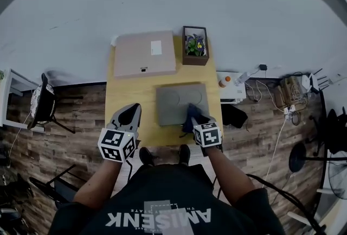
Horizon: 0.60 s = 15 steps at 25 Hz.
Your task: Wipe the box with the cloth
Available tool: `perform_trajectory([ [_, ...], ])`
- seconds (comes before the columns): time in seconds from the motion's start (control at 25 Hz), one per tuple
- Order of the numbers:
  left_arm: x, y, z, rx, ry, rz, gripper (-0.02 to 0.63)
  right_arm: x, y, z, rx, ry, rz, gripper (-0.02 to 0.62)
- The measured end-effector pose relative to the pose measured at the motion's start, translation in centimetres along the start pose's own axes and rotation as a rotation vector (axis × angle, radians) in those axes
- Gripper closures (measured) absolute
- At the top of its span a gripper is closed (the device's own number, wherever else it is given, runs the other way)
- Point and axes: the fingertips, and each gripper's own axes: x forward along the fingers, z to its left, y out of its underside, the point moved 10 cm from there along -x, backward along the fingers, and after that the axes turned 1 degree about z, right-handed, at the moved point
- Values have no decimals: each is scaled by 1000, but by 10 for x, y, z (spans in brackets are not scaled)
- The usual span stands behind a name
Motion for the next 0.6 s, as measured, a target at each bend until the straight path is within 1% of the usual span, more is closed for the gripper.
perform_trajectory([
  [0.24,5,-1,-5,4,21,3,604,-12,8,-27,40,42,10,495],
  [0.6,9,-4,-3,11,47,1,604,-26,14,-57,80,122,34,495],
])
